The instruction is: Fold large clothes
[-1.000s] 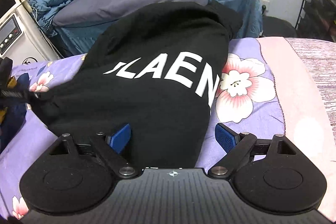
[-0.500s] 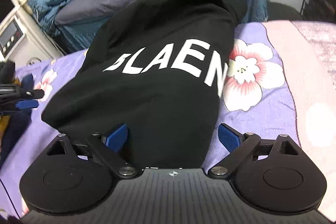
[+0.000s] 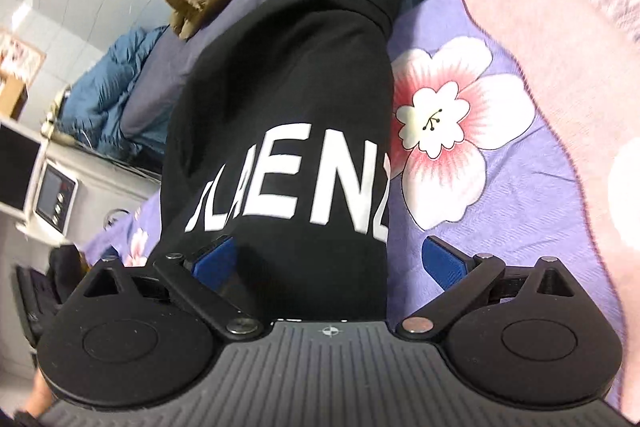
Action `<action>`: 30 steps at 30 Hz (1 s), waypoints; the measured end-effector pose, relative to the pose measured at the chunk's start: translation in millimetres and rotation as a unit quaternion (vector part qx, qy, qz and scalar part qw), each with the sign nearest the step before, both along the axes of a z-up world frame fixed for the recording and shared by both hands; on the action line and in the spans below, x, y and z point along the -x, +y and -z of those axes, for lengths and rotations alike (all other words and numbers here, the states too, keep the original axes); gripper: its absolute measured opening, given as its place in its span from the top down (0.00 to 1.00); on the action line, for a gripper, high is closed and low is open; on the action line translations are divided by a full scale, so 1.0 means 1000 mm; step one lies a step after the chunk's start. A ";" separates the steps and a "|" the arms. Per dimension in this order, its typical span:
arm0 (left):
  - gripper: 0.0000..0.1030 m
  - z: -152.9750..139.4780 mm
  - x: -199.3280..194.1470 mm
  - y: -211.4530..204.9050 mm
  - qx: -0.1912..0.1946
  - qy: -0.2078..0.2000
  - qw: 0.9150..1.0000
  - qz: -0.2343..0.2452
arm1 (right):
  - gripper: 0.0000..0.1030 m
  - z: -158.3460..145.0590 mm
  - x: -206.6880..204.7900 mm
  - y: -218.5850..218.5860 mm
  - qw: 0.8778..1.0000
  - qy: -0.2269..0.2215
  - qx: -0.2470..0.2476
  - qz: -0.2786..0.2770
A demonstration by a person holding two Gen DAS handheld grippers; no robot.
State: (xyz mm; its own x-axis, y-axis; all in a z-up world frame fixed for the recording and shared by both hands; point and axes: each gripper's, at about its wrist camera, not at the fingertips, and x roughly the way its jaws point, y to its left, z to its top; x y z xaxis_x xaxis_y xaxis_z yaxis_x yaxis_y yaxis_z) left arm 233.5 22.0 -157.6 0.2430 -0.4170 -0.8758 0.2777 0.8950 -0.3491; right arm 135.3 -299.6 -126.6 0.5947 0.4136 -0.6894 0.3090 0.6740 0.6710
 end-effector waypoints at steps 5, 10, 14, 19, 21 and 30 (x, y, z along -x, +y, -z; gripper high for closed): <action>0.00 0.012 -0.009 -0.004 0.002 0.014 1.000 0.004 | 0.04 0.023 -0.020 -0.004 0.999 -0.006 -0.050 0.013; 0.00 0.023 -0.014 -0.009 0.015 0.034 0.999 0.011 | 0.04 0.039 -0.040 0.000 0.997 0.002 -0.077 0.006; 0.00 0.037 -0.021 -0.015 0.038 0.053 0.998 0.010 | 0.04 0.051 -0.056 0.007 0.996 0.012 -0.083 -0.008; 0.00 0.038 -0.023 -0.028 0.037 0.029 0.999 0.016 | 0.05 0.052 -0.070 0.018 0.998 0.006 -0.062 -0.003; 0.00 0.035 -0.018 -0.038 0.019 0.016 0.999 0.028 | 0.15 0.049 -0.071 0.021 0.999 0.007 -0.038 0.001; 0.09 0.000 -0.002 -0.054 0.037 0.002 0.999 0.039 | 0.59 0.013 -0.059 0.045 1.000 -0.005 0.023 0.011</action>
